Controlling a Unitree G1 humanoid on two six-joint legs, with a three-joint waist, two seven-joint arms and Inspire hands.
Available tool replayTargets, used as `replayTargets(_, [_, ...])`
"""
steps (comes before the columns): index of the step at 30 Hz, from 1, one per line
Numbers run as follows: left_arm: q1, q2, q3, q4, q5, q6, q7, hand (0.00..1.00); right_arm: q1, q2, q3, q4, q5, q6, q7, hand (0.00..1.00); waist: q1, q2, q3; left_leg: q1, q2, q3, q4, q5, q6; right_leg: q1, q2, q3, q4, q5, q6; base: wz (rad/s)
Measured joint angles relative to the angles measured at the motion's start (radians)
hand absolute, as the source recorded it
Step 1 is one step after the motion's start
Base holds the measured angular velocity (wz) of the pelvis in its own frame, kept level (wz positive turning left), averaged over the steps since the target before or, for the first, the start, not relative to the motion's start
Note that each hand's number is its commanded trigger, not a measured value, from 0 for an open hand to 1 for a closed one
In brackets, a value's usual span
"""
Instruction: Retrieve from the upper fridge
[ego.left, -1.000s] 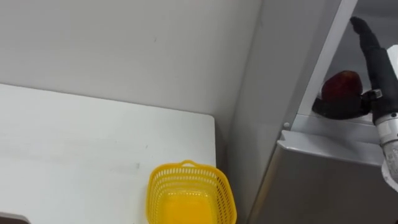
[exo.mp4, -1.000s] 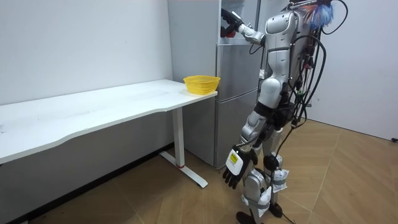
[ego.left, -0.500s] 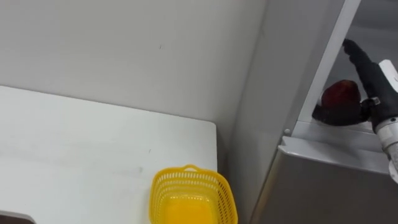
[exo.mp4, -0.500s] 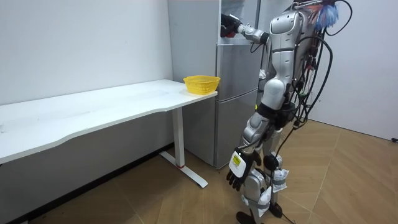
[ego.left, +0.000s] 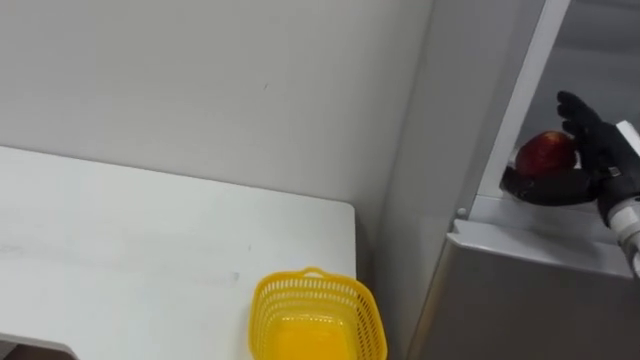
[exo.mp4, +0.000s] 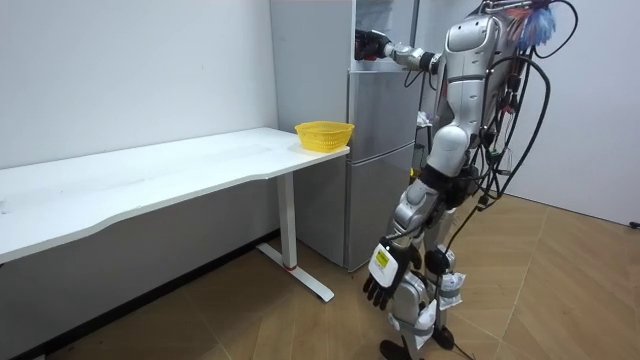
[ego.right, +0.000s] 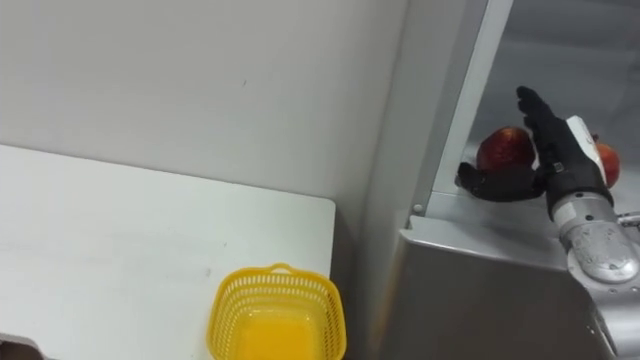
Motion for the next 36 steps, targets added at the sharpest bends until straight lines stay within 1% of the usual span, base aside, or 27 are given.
replayTargets(9, [-0.002, 0.000, 0.000, -0.005, 0.000, 0.000, 0.025, 0.00, 0.000, 0.000, 0.000, 0.009, 0.039, 0.005, 0.031, 0.00, -0.001, 0.001, 0.0019, 0.013, 0.000, 0.001, -0.007, 0.000, 0.000, 0.011, -0.001, 0.000, -0.003, 0.000, 0.000, 0.00])
replayTargets(14, [-0.001, 0.000, 0.000, -0.007, 0.000, 0.001, 0.026, 0.00, -0.001, 0.000, -0.001, 0.009, 0.079, 0.013, 0.051, 0.00, 0.000, -0.001, 0.0012, 0.011, -0.001, 0.003, -0.012, 0.001, -0.001, 0.011, -0.001, -0.001, -0.004, -0.001, 0.000, 0.00])
replayTargets(17, [-0.003, 0.000, 0.000, -0.007, -0.001, 0.009, 0.026, 0.00, -0.001, -0.006, -0.001, 0.012, 0.101, 0.013, 0.075, 0.00, -0.003, -0.003, 0.0009, 0.011, -0.001, 0.003, -0.014, 0.001, -0.001, 0.011, -0.001, 0.000, -0.003, -0.001, 0.000, 0.00])
replayTargets(18, [-0.004, 0.000, 0.000, -0.007, -0.001, 0.011, 0.026, 0.00, -0.001, -0.008, -0.001, 0.017, 0.104, 0.014, 0.083, 0.28, -0.003, -0.006, 0.0011, 0.011, -0.001, 0.004, -0.015, 0.001, -0.001, 0.011, 0.000, 0.001, -0.004, -0.001, 0.000, 0.00])
replayTargets(19, [-0.005, 0.000, 0.000, -0.006, -0.001, 0.016, 0.026, 0.00, -0.001, -0.008, -0.002, 0.022, 0.109, 0.014, 0.093, 0.48, -0.003, -0.008, 0.0017, 0.011, 0.000, 0.003, -0.015, 0.001, -0.001, 0.011, 0.000, 0.001, -0.004, -0.001, 0.000, 0.00])
replayTargets(20, [-0.005, 0.000, 0.000, -0.006, -0.001, 0.020, 0.025, 0.00, -0.001, -0.010, -0.002, 0.025, 0.112, 0.014, 0.099, 0.85, -0.003, -0.010, 0.0018, 0.011, 0.000, 0.003, -0.015, 0.001, -0.001, 0.011, 0.000, 0.000, -0.005, -0.001, 0.000, 0.00])
replayTargets(21, [-0.006, 0.001, 0.000, -0.006, -0.002, 0.023, 0.025, 0.00, -0.001, -0.016, -0.002, 0.035, 0.124, 0.014, 0.114, 1.00, -0.004, -0.014, 0.0012, 0.011, 0.000, 0.003, -0.015, 0.001, -0.001, 0.012, -0.001, -0.002, -0.006, -0.001, 0.000, 0.00])
replayTargets(23, [-0.006, 0.002, 0.000, -0.006, -0.003, 0.026, 0.025, 0.00, -0.003, -0.027, -0.001, 0.053, 0.142, 0.019, 0.138, 1.00, -0.003, -0.020, 0.0002, 0.011, 0.000, 0.002, -0.014, 0.001, -0.001, 0.015, -0.001, -0.003, -0.012, -0.001, 0.000, 0.00])
replayTargets(25, [-0.006, 0.002, 0.000, -0.006, -0.003, 0.028, 0.024, 0.00, -0.019, -0.030, 0.002, 0.078, 0.144, 0.027, 0.156, 1.00, -0.003, -0.027, 0.0010, 0.011, 0.000, 0.002, -0.013, 0.001, -0.002, 0.017, -0.001, -0.003, -0.013, -0.001, 0.000, 0.00])
replayTargets(27, [-0.012, 0.003, 0.000, -0.006, -0.003, 0.029, 0.022, 0.00, -0.032, -0.044, 0.016, 0.103, 0.142, 0.033, 0.171, 1.00, -0.002, -0.035, 0.0031, 0.014, 0.001, 0.002, -0.013, 0.001, -0.002, 0.012, 0.000, -0.003, -0.013, -0.001, 0.000, 0.00])
replayTargets(31, [-0.020, 0.005, -0.001, -0.005, -0.003, 0.029, 0.019, 0.00, -0.053, -0.053, 0.019, 0.118, 0.140, 0.036, 0.185, 1.00, -0.001, -0.039, 0.0037, 0.015, 0.001, 0.002, -0.014, 0.001, -0.002, 0.013, -0.001, -0.003, -0.013, -0.001, 0.000, 0.00])
replayTargets(36, [-0.024, 0.009, -0.002, -0.004, -0.003, 0.029, 0.018, 0.00, -0.057, -0.058, 0.021, 0.118, 0.138, 0.037, 0.194, 1.00, -0.001, -0.039, 0.0042, 0.016, 0.001, 0.002, -0.014, 0.000, -0.002, 0.013, 0.000, -0.003, -0.013, -0.001, 0.000, 0.00])
